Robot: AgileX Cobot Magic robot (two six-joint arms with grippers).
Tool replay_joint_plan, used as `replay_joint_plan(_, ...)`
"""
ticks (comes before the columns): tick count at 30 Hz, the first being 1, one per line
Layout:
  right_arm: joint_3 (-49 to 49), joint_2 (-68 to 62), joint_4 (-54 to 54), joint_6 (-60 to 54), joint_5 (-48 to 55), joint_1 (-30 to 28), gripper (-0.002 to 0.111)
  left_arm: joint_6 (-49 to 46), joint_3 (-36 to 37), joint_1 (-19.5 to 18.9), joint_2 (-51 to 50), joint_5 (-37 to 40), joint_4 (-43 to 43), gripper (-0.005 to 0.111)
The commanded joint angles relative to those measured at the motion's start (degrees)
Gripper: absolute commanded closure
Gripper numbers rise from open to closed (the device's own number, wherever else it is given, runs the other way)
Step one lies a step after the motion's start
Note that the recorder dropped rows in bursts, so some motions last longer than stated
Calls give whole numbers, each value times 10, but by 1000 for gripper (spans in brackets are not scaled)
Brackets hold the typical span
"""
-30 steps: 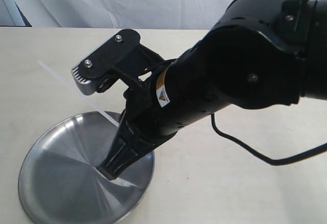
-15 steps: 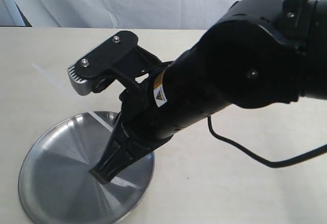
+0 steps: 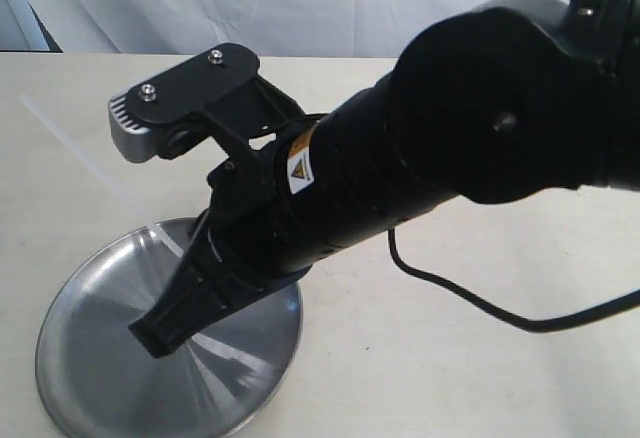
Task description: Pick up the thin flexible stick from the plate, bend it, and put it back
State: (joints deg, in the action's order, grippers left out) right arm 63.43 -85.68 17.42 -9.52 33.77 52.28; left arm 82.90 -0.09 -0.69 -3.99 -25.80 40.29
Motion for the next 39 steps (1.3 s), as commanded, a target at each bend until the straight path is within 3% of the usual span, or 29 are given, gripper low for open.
replay_joint_plan(1,-3,6,41,-33,-6,-2,109,4,1,2,2,-4,63,107)
replay_joint_plan(13,-3,6,182,-140,-10,-2,109,17,1,2,2,-76,82,107)
replay_joint_plan(19,-3,6,235,-186,-11,-2,109,145,1,2,2,-76,94,107)
replay_joint_plan(23,-3,6,245,-194,-11,-2,109,219,1,2,2,-53,168,107)
replay_joint_plan(25,-3,6,247,-195,-11,-2,109,320,1,2,2,-58,292,99)
replay_joint_plan(26,-3,6,251,-202,-10,-1,109,370,1,2,2,-79,339,87)
replay_joint_plan(30,-3,6,256,-208,-10,-1,109,369,1,2,2,-104,288,50)
replay_joint_plan(32,-3,6,256,-208,-10,-1,109,369,1,2,2,-102,273,44)
replay_joint_plan(39,-3,6,342,-291,46,-1,109,369,1,2,2,-86,272,47)
